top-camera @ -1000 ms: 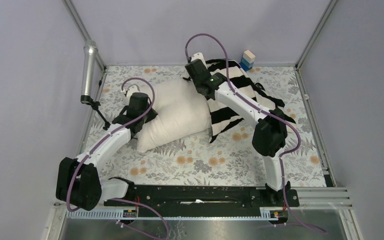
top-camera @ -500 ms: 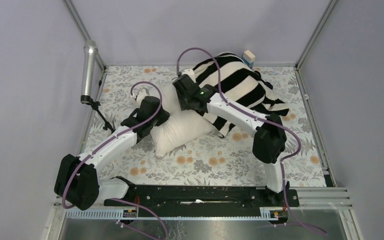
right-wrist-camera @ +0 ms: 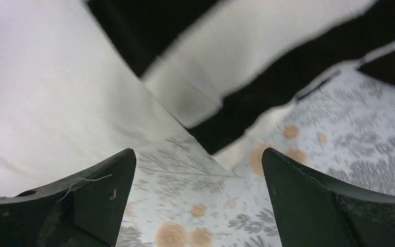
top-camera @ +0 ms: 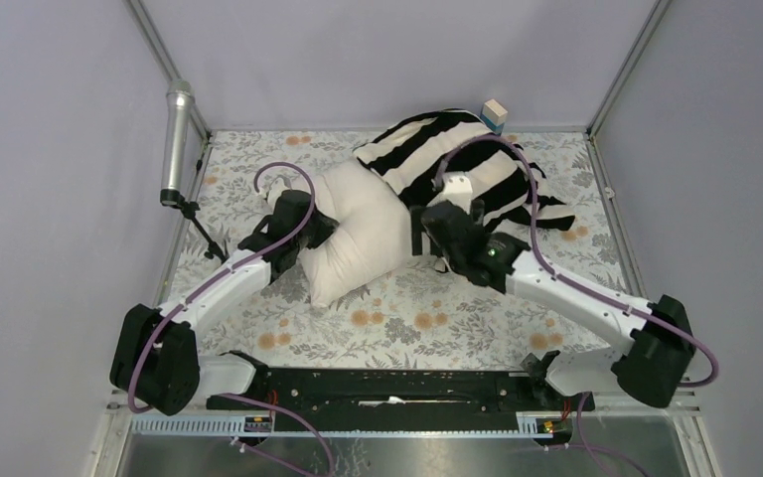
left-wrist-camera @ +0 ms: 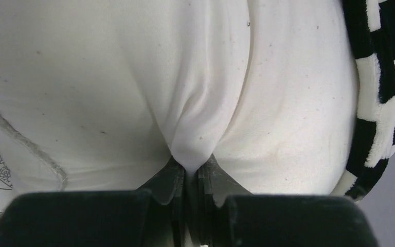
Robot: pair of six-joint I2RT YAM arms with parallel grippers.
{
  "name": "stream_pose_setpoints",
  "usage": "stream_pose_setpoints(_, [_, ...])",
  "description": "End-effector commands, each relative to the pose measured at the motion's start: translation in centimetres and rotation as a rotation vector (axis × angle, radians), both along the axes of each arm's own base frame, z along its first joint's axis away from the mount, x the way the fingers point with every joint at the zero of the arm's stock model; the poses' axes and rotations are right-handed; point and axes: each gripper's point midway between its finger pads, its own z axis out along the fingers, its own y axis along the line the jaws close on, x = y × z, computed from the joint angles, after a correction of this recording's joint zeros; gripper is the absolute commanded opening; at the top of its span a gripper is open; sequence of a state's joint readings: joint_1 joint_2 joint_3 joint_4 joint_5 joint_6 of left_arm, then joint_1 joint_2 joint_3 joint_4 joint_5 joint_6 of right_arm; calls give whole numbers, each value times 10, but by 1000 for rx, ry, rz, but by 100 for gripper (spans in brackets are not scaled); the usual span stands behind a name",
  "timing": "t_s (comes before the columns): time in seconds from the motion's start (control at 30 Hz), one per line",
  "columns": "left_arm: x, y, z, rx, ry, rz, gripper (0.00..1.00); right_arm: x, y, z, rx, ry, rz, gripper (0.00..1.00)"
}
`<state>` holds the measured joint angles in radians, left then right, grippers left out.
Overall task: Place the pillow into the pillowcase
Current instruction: Stuff the pillow into the pillowcase.
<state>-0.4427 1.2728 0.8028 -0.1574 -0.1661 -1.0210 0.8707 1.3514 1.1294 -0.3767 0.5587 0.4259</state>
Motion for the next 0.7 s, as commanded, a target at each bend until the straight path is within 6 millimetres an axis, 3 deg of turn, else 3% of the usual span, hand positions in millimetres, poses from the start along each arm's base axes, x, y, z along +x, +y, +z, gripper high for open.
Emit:
stream_pose_setpoints(0.0, [-4,-10,-4,-27,49,-64,0,-3,-38,-42,13,-48,-159,100])
stream_pose_setpoints(0.13, [-1,-7,-2,-21,53,-60,0,6,-51,-94,-5,24,-204,100])
stream_pose_setpoints(0.2, [-1,-6,0,-13,52,-64,0,17,-63,-108,-11,36,-251,100])
stream_pose_setpoints(0.33, [2,-4,5,5,44,-65,0,40,-60,-110,-9,-1,-256,95])
stream_pose_setpoints(0.37, [2,-4,6,7,45,-65,0,47,-55,-103,-8,-10,-249,90])
stream_pose_setpoints(0.4, [3,-4,7,7,44,-67,0,48,-52,-103,-16,1,-239,78])
stream_pose_setpoints(0.43, [4,-6,8,5,42,-73,0,52,-42,-93,-2,2,-217,57])
stream_pose_setpoints(0.47, [4,-7,8,2,43,-78,0,50,-33,-84,3,7,-193,26])
stream_pose_setpoints(0.5, [5,-9,9,-3,41,-85,0,42,-17,-72,1,3,-149,7])
stream_pose_setpoints(0.53, [7,-13,10,-9,36,-94,0,31,5,-55,-2,-9,-91,0])
stream_pose_setpoints(0.6, [11,-21,15,-14,23,-109,0,-5,69,-21,34,-30,66,0])
stream_pose_setpoints(0.67, [15,-34,19,-18,14,-130,0,-44,127,-4,80,-10,203,0])
